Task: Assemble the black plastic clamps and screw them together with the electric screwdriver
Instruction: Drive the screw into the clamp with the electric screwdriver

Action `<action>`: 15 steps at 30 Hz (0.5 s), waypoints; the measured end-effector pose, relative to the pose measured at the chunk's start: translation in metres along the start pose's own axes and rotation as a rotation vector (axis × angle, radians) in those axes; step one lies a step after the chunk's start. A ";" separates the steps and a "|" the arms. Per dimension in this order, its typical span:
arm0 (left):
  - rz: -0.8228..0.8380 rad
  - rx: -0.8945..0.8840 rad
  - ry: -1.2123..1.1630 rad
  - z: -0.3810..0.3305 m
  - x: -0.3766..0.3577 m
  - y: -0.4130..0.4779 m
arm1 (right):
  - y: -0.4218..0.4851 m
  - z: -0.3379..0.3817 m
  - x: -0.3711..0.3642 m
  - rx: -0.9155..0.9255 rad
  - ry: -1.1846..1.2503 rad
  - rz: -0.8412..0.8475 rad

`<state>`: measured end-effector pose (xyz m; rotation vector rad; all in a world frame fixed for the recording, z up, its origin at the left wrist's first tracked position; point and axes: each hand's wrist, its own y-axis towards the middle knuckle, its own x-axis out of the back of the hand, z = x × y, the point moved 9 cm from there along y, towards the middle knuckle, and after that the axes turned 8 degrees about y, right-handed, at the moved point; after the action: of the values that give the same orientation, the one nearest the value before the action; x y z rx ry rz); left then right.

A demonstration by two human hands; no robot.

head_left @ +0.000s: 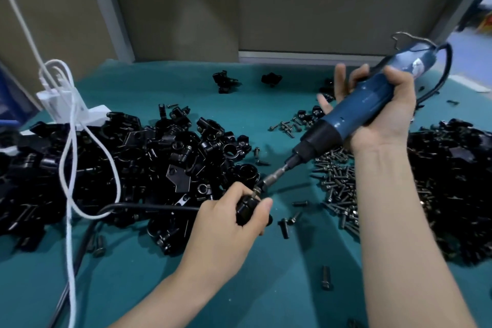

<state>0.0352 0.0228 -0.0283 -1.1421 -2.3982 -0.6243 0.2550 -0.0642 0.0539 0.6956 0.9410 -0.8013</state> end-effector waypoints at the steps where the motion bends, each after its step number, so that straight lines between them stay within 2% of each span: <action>1: 0.003 0.005 -0.001 0.001 -0.001 0.000 | 0.000 0.002 -0.001 -0.006 0.032 0.022; 3: 0.003 0.016 -0.007 0.002 -0.001 0.001 | 0.001 0.003 -0.004 -0.015 0.084 0.048; 10: 0.003 0.028 -0.041 0.001 -0.001 0.000 | 0.000 -0.021 -0.010 -0.144 0.004 0.031; 15: -0.001 0.014 -0.063 0.000 0.001 0.002 | -0.001 -0.025 -0.010 -0.165 -0.020 0.034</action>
<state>0.0362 0.0246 -0.0276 -1.1715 -2.4520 -0.5795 0.2398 -0.0422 0.0522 0.5574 0.9631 -0.6913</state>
